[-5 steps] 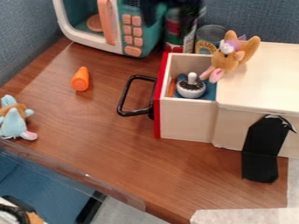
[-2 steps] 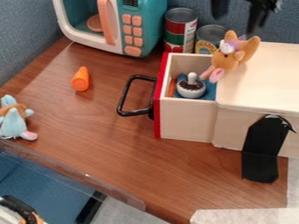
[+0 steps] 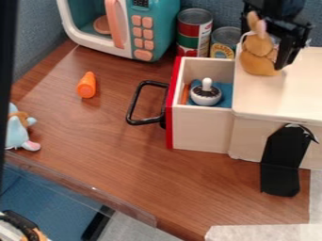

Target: Moved the rabbit from the top of the drawer and place it on the table

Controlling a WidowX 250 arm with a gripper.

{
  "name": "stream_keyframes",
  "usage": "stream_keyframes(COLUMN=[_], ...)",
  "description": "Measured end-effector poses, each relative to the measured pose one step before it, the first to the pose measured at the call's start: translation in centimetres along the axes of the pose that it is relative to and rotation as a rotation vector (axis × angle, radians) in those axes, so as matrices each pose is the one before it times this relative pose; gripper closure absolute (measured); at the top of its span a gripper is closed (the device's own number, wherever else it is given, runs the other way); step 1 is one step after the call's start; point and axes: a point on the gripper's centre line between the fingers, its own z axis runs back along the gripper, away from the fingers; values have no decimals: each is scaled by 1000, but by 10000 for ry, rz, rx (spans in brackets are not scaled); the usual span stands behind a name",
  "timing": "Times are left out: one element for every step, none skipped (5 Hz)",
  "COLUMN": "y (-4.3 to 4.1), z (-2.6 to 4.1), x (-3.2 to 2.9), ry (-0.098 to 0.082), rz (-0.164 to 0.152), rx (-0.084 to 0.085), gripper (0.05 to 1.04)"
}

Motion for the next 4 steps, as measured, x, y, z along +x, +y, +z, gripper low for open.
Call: stream_keyframes(y=[-31, -113, 77, 617], z=[-282, 263, -14, 817], x=[-225, -370, -93, -1186], ry=[-117, -78, -16, 24], rz=[-57, -86, -152, 77], rx=[-93, 3, -55, 126], gripper=[352, 546, 707, 913])
